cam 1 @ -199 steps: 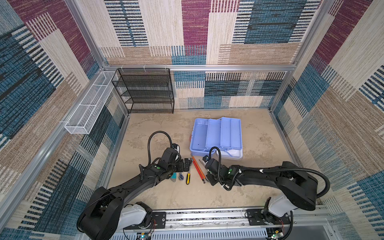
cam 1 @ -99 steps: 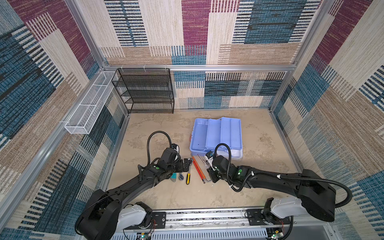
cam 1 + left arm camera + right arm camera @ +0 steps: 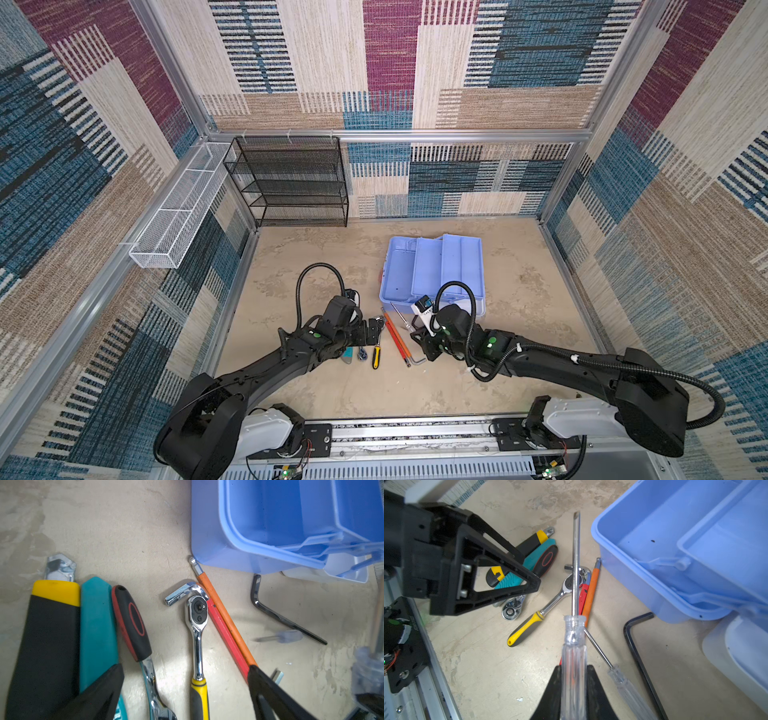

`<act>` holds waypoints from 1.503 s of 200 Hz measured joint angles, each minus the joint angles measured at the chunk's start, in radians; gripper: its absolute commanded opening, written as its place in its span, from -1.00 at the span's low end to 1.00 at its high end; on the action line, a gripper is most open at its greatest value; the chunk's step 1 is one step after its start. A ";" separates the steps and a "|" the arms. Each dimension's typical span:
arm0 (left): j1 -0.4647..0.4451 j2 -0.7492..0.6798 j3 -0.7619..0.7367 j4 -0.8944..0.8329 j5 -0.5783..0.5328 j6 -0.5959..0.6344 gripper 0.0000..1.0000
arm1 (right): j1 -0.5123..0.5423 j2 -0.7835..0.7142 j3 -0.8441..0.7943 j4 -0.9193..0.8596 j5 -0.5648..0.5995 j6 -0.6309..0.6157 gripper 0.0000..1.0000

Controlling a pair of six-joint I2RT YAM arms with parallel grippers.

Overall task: Pack the tool kit
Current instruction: 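Lift the clear-handled screwdriver with the right gripper toward the blue tray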

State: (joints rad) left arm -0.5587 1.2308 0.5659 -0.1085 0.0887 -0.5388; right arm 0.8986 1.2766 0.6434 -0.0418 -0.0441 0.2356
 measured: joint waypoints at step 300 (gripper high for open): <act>-0.037 0.051 -0.013 0.063 0.049 -0.035 0.82 | -0.580 -0.112 0.135 -0.218 -0.023 0.082 -0.61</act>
State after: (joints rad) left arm -0.5961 1.2819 0.5529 -0.0452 0.1375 -0.5743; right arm 0.3183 1.1645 0.7780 -0.2600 -0.0666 0.3172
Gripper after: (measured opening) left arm 0.910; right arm 0.199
